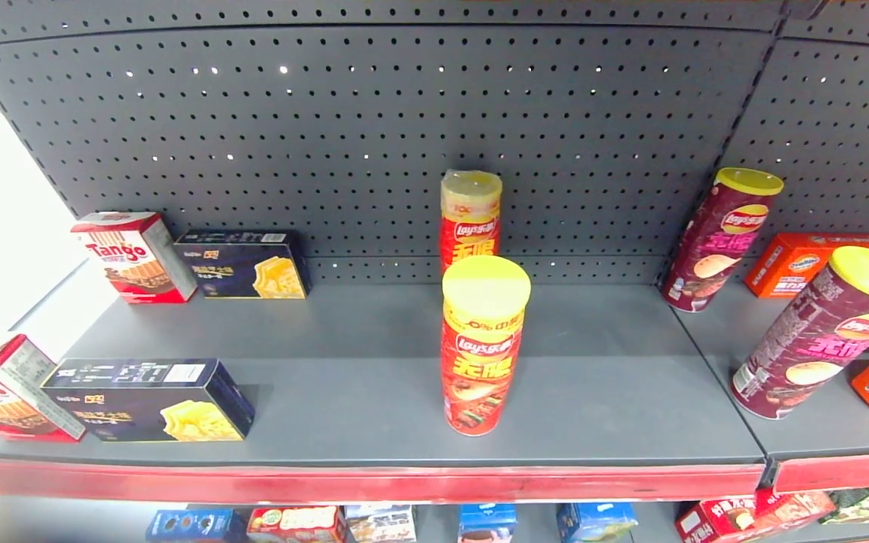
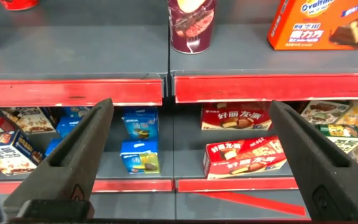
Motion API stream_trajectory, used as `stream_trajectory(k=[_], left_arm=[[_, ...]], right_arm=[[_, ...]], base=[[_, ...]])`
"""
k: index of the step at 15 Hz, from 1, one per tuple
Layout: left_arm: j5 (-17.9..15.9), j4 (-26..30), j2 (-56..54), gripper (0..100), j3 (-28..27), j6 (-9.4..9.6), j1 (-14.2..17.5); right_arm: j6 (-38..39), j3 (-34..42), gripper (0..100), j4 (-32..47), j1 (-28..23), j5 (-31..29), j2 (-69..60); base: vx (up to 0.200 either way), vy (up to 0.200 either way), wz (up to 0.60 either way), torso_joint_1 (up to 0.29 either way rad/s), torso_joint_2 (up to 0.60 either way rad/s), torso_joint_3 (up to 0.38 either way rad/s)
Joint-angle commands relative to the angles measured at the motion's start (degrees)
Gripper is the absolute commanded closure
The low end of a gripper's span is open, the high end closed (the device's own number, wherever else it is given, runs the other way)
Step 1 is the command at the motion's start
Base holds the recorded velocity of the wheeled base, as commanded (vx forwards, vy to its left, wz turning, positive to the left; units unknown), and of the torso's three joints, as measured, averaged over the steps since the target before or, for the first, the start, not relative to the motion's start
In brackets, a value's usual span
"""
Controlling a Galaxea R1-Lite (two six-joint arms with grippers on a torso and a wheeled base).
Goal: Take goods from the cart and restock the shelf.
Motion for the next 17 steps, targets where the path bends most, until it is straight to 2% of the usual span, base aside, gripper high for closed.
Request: stream_trajectory(k=[1,17], left_arm=[[0.00,-0.01,-0.02,0,0.00,-0.05,-0.01],[0.09,-0.01,-0.02,0,0.00,0.04,-0.01]], right_arm=[[0.00,0.00,0,-0.04,-0.01,0.01,0.08],[-0.09,0.00,0,-0.04,-0.10,0.01,0.08]], base=[[0.000,0.000,0.00,0.000,0.00,0.000],[0.000,0.000,0.00,0.000,0.00,0.000]])
